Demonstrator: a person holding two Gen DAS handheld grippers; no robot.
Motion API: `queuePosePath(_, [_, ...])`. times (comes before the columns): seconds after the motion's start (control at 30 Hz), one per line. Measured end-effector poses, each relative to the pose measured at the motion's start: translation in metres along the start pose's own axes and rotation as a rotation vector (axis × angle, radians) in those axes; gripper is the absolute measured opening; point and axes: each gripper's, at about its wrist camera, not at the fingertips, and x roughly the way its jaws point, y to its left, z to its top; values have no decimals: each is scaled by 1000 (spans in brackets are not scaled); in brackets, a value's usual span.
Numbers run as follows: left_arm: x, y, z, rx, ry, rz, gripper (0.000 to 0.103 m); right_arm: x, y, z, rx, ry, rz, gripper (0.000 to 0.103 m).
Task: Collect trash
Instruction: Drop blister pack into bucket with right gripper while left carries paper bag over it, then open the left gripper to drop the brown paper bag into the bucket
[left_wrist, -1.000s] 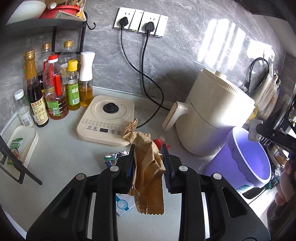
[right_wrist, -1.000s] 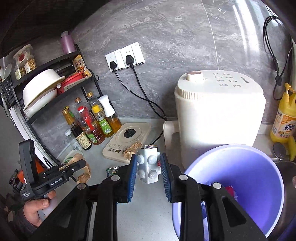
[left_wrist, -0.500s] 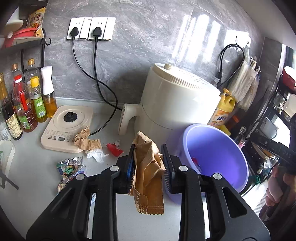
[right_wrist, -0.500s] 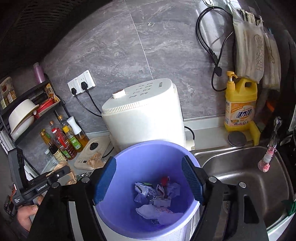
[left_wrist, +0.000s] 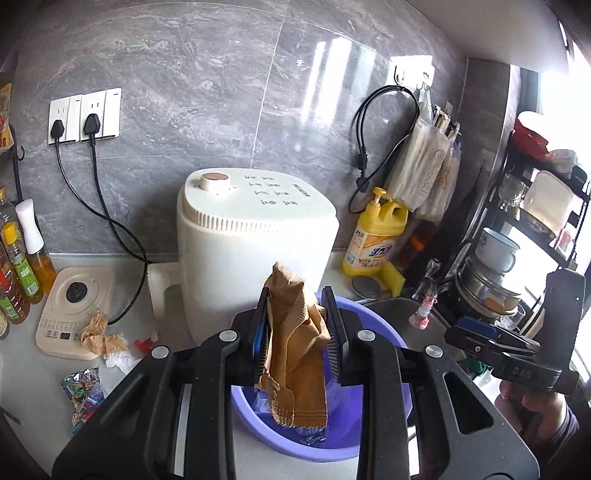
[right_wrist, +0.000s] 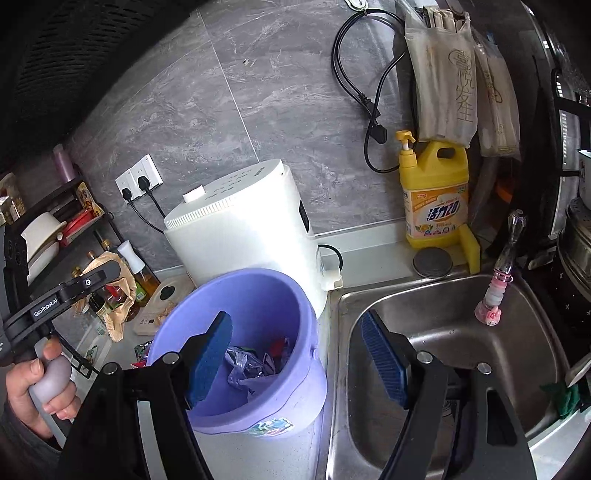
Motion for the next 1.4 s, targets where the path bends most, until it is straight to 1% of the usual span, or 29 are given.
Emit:
queuePosePath(0.2, [25,-33,0,36,34,-58,28,-16,-29,-6,36,-6,-40,72])
queuePosePath(0.3, [32,-45,-1,54,42,-64,30,-21,-41,-9,57,-7,-58,72])
queuePosePath(0.43, [30,-46,-3,57,52,-51,30,-23,-48,-11,70,-6,-60,72])
queuePosePath(0.47, [29,-44,-4,57,60,-47,31,-22,-48,-12,70,-4,-58,72])
queuePosePath(0.5, [27,-40,-6,55,70,-45,41,-21,-48,-13,71,0,-53,72])
queuePosePath(0.53, [24,-37,-7,51,70,-35,57,-19,-46,-13,74,4,-48,72])
queuePosePath(0.57, [18,-33,-8,43,58,-23,64,-17,-44,-13,75,6,-40,72])
queuePosePath(0.6, [12,-28,-9,35,45,-20,69,-15,-41,-13,73,9,-30,72])
queuePosePath(0.63, [7,-23,-10,27,40,-15,71,-13,-37,-13,68,10,-21,72])
queuePosePath(0.67, [2,-17,-10,20,38,-1,72,-11,-33,-13,63,10,-11,72])
queuePosePath(0.73, [-7,-5,-12,9,28,41,79,-7,-25,-12,54,12,8,72])
queuePosePath(0.9, [-30,33,-19,-48,27,137,89,6,-1,-10,34,23,44,72])
queuePosePath(1.03, [-50,61,-27,-79,20,199,92,14,22,-10,10,29,77,74])
queuePosePath(1.17, [-67,87,-36,-114,16,245,93,23,50,-11,-22,47,110,75])
queuePosePath(1.37, [-86,124,-52,-154,26,296,96,35,93,-17,-77,75,149,82])
queuePosePath(1.4, [-88,130,-54,-160,29,308,96,37,100,-18,-86,79,151,84])
